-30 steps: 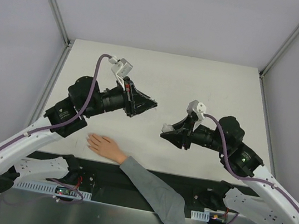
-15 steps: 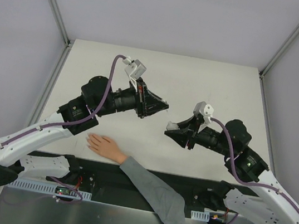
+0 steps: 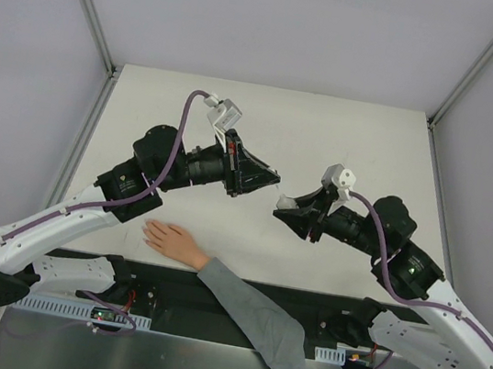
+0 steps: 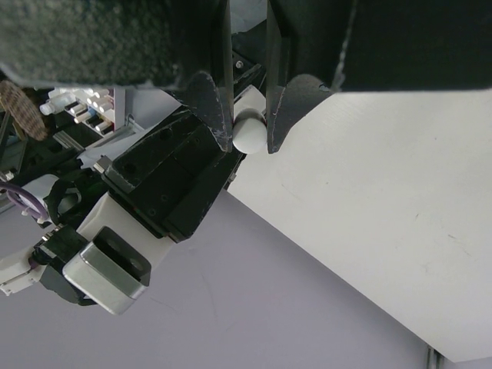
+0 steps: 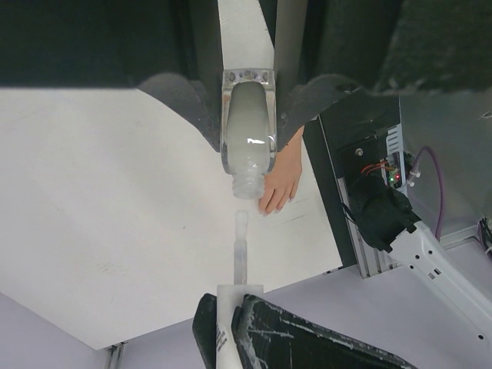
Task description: Paint the nails
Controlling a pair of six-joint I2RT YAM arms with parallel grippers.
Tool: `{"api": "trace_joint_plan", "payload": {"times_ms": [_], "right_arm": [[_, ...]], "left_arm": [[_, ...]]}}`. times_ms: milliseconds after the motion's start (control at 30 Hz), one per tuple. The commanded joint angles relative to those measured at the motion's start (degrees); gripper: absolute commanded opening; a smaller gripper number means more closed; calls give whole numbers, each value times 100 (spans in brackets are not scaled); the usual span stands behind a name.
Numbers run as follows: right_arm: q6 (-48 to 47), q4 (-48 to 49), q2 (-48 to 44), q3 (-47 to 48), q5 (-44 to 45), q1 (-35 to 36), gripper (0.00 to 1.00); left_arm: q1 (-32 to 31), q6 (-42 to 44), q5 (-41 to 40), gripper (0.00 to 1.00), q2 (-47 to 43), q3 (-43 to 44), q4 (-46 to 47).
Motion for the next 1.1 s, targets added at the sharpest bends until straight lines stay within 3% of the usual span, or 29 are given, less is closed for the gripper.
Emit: {"api": "trace_joint_plan", "payload": {"times_ms": [0, 1067], "right_arm": [[-60, 330, 51, 293, 21, -2, 0], [-51, 453, -80, 311, 91, 7, 0]], "left_arm": [[-36, -144, 236, 0, -29, 188, 414], [-36, -390, 455, 0, 182, 152, 519]]}}
